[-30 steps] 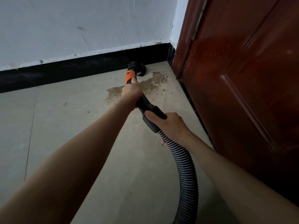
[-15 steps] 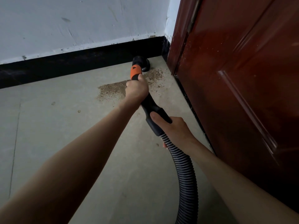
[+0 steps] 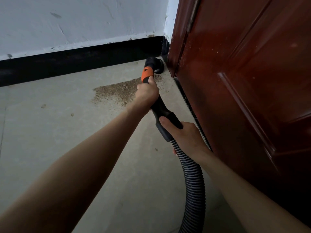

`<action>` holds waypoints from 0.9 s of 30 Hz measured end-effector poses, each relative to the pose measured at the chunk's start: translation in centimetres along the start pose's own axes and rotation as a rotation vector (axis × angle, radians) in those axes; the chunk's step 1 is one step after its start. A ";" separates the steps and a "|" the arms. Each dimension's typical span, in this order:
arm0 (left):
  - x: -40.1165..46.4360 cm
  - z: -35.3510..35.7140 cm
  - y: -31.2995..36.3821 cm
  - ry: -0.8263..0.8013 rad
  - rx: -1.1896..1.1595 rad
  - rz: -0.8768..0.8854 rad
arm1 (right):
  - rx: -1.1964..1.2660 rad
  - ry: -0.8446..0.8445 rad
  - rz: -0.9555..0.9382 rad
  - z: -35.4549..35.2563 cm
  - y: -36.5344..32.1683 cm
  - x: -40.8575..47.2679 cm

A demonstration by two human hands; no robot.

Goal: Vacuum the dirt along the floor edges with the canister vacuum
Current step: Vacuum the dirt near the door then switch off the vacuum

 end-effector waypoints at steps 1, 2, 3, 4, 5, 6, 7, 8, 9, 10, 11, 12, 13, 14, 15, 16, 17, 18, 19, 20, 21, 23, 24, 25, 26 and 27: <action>0.0 0.2 0.3 -0.006 0.004 0.007 | 0.002 0.003 0.002 -0.1 0.0 0.1; 0.0 0.4 0.5 -0.010 0.014 0.019 | 0.008 0.004 0.007 -0.2 0.0 0.2; -0.1 0.5 0.9 -0.013 0.026 0.037 | 0.022 0.005 0.014 -0.3 0.0 0.3; -0.1 0.6 1.2 -0.015 0.036 0.054 | 0.039 0.005 0.023 -0.3 -0.1 0.3; -0.1 0.6 1.5 -0.017 0.040 0.071 | 0.057 0.004 0.031 -0.2 -0.1 0.2; 0.0 0.7 1.7 -0.022 0.042 0.086 | 0.073 0.003 0.038 -0.1 -0.1 0.2; 0.1 0.7 1.9 -0.031 0.040 0.100 | 0.082 0.004 0.042 0.0 -0.1 0.1; 0.0 0.8 1.9 -0.046 0.030 0.110 | 0.083 0.010 0.041 0.0 -0.2 0.0; -0.1 0.8 1.9 -0.061 0.010 0.115 | 0.076 0.019 0.037 0.0 -0.3 0.0; -0.2 0.7 1.9 -0.070 -0.013 0.120 | 0.066 0.029 0.029 -0.1 -0.3 -0.1; -0.3 0.7 1.8 -0.073 -0.034 0.125 | 0.052 0.036 0.020 -0.1 -0.4 -0.2; -0.4 0.6 1.6 -0.071 -0.050 0.131 | 0.037 0.044 0.010 -0.2 -0.5 -0.4; -0.6 0.5 1.5 -0.066 -0.056 0.138 | 0.022 0.050 0.003 -0.3 -0.5 -0.6; -0.8 0.4 1.4 -0.061 -0.054 0.144 | 0.011 0.056 0.000 -0.4 -0.5 -0.8; -1.0 0.4 1.4 -0.062 -0.049 0.152 | 0.011 0.062 0.001 -0.4 -0.5 -1.0; -1.2 0.4 1.4 -0.066 -0.045 0.160 | 0.019 0.067 0.006 -0.5 -0.4 -1.3; -1.4 0.4 1.3 -0.072 -0.044 0.164 | 0.029 0.070 0.012 -0.6 -0.4 -1.5; -1.6 0.4 1.3 -0.079 -0.044 0.163 | 0.034 0.072 0.018 -0.6 -0.3 -1.8; -1.8 0.4 1.2 -0.086 -0.044 0.161 | 0.038 0.073 0.023 -0.7 -0.2 -2.1; -2.1 0.4 1.1 -0.091 -0.041 0.158 | 0.041 0.074 0.029 -0.7 -0.1 -2.3; -2.3 0.5 0.9 -0.096 -0.034 0.155 | 0.042 0.076 0.036 -0.7 0.0 -2.6; -2.7 0.4 0.7 -0.105 -0.029 0.156 | 0.041 0.078 0.041 -0.8 0.1 -3.2; -2.9 0.3 0.8 -0.107 -0.031 0.161 | 0.040 0.077 0.041 -0.8 0.1 -3.4; -3.1 0.2 0.8 -0.107 -0.031 0.166 | 0.042 0.075 0.042 -0.8 0.1 -3.6; -3.3 0.0 0.9 -0.105 -0.024 0.173 | 0.048 0.072 0.047 -0.8 0.1 -3.9; -3.5 -0.1 0.9 -0.101 -0.007 0.183 | 0.056 0.069 0.053 -0.7 0.1 -4.1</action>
Point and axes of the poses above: each hand's wrist, its own x-axis towards the middle knuckle, its own z-axis out of the palm, y = z × x, the point moved 10 cm from there along x, towards the middle knuckle, and after that the axes turned 11 degrees about y, right-handed, at the moved point
